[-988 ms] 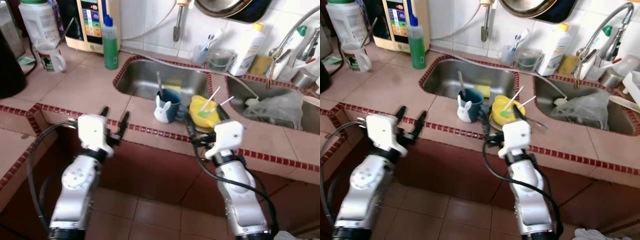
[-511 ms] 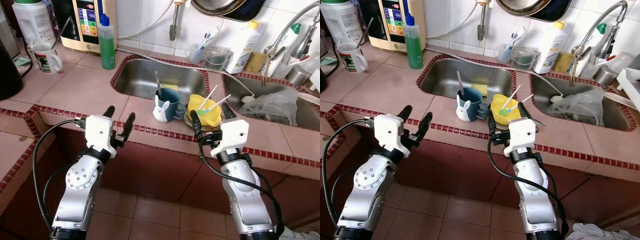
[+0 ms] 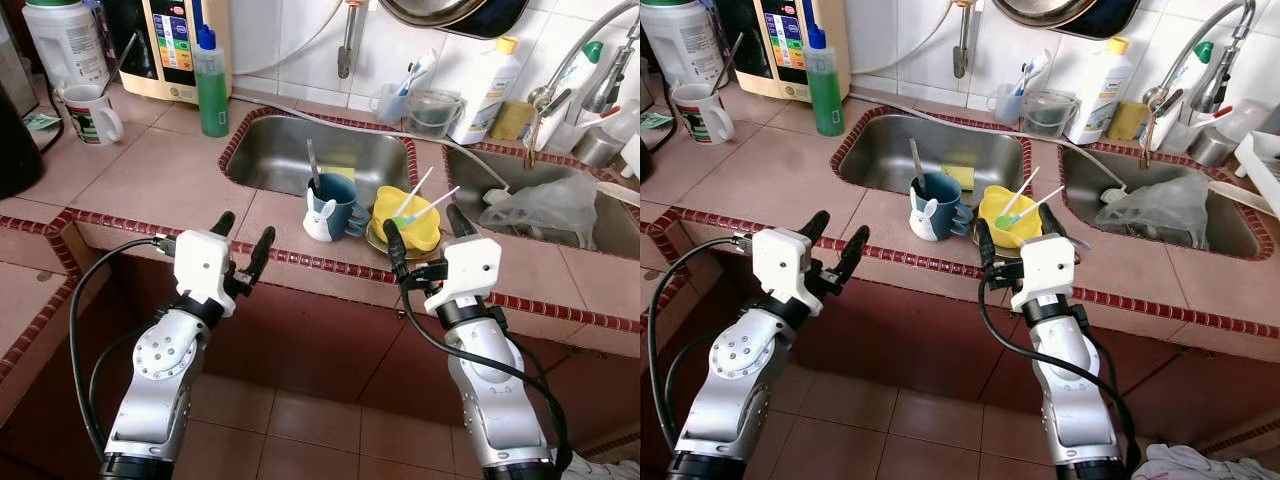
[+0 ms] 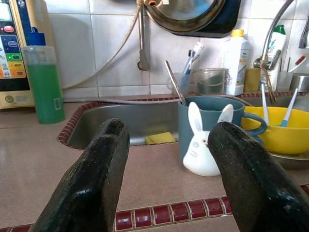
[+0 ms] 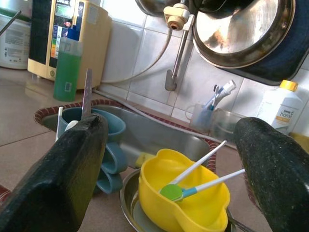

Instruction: Kitchen organization

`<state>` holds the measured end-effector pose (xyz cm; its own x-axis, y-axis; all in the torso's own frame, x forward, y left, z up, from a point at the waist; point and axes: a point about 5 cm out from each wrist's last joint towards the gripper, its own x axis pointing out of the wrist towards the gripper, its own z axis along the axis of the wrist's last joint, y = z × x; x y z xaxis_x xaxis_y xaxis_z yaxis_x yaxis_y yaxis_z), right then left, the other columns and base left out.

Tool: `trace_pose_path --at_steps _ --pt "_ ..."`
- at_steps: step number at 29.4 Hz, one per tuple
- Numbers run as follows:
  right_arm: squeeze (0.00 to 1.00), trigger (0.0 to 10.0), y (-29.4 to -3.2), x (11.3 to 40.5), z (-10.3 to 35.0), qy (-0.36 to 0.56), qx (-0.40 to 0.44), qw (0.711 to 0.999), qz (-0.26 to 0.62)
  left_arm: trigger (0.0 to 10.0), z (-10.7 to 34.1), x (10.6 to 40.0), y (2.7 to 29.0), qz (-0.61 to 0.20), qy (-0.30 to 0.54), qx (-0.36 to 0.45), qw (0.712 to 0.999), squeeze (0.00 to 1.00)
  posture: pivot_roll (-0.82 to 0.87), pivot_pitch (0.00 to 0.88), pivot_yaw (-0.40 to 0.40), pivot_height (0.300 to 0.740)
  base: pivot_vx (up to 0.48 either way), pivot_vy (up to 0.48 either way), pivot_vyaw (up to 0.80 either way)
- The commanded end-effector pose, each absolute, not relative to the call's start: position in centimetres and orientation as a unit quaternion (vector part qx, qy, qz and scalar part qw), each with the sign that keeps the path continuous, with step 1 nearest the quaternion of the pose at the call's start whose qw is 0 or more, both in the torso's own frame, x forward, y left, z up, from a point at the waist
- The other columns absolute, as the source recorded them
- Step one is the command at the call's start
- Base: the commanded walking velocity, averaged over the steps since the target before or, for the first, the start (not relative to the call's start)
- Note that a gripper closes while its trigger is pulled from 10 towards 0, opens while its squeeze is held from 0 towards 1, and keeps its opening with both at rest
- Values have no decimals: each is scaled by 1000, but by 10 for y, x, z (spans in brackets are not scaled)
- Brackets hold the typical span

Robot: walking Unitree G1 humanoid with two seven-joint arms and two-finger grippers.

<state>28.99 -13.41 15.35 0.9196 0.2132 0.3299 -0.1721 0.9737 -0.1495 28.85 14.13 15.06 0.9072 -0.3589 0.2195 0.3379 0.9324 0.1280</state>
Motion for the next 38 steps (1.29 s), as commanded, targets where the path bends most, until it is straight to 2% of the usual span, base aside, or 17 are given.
trace_pose_path --at_steps 1,9,17,29,34,38 --pt "0 10000 -143 292 161 -186 -53 978 80 10000 155 289 135 -192 -130 41 972 0 112 38 -105 740 0 0 0" --pt "0 10000 -155 288 172 -206 -55 975 58 10000 160 286 136 -206 -133 28 969 0 108 40 -106 740 98 0 0" --pt "0 10000 -163 280 172 -207 -57 976 38 10000 161 286 136 -215 -131 25 967 0 100 42 -102 740 326 0 0" --pt "0 10000 -160 278 170 -203 -54 977 39 10000 164 289 137 -216 -134 25 967 0 95 41 -92 740 378 0 0" --pt "0 10000 -159 279 171 -204 -54 977 42 10000 167 290 140 -208 -135 -15 969 0 97 40 -91 740 0 0 0" --pt "0 10000 -158 279 170 -203 -55 977 44 10000 166 291 139 -208 -130 -4 969 0 99 39 -92 740 0 0 0"
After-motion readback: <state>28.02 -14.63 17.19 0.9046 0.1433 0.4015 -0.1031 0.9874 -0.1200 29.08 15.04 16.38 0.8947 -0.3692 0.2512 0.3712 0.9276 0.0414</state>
